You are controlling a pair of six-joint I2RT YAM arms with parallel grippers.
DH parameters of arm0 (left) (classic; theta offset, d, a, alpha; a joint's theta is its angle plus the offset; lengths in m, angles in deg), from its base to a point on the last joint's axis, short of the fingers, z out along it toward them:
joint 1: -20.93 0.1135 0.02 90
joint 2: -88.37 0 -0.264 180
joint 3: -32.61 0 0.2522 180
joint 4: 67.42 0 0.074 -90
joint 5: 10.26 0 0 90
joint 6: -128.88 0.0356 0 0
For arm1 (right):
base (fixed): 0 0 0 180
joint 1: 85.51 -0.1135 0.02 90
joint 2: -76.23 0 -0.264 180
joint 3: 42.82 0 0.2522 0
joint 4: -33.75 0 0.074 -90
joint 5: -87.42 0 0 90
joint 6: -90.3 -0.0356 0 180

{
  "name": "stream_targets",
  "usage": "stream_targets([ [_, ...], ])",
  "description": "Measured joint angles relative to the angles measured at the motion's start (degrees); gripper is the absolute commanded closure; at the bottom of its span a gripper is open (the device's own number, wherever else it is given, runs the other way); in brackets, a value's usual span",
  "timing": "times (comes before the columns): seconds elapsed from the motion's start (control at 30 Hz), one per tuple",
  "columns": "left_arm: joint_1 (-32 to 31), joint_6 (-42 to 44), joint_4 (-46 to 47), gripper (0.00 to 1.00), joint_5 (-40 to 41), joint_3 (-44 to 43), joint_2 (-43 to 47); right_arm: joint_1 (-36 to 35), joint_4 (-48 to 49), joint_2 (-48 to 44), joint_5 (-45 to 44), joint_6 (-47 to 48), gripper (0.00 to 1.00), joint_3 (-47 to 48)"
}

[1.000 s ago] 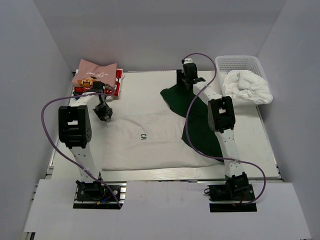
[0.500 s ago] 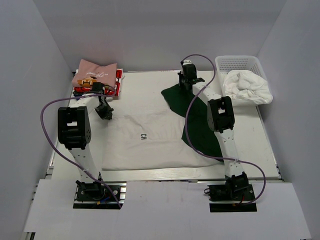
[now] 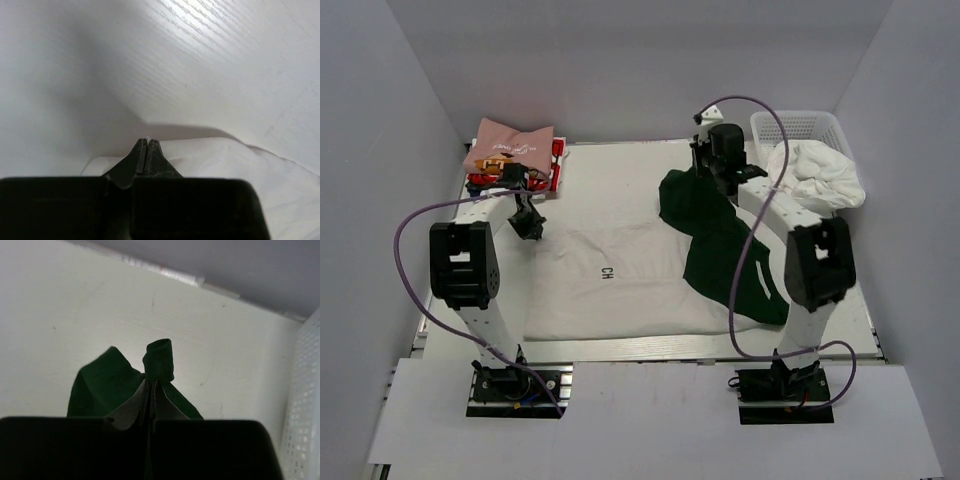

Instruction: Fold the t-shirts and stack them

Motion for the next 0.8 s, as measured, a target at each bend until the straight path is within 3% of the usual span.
stream_targets([
  [0.13, -0.1, -0.3, -0.9, 1.0, 1.5, 1.2, 4.7, -1.0, 4.5, -13.4, -2.1, 0.7, 1.0, -11.2],
  [0.43, -0.2, -1.4, -3.6, 0.99, 5.4, 3.2, 10.9, -1.2, 4.0, -32.8, -8.6, -0.8, 1.0, -30.1],
  [0.8, -0.7, -4.2, -2.2, 0.98, 5.6, 13.4, 19.3, -1.3, -1.9, -56.8, -13.0, -9.4, 1.0, -42.2],
])
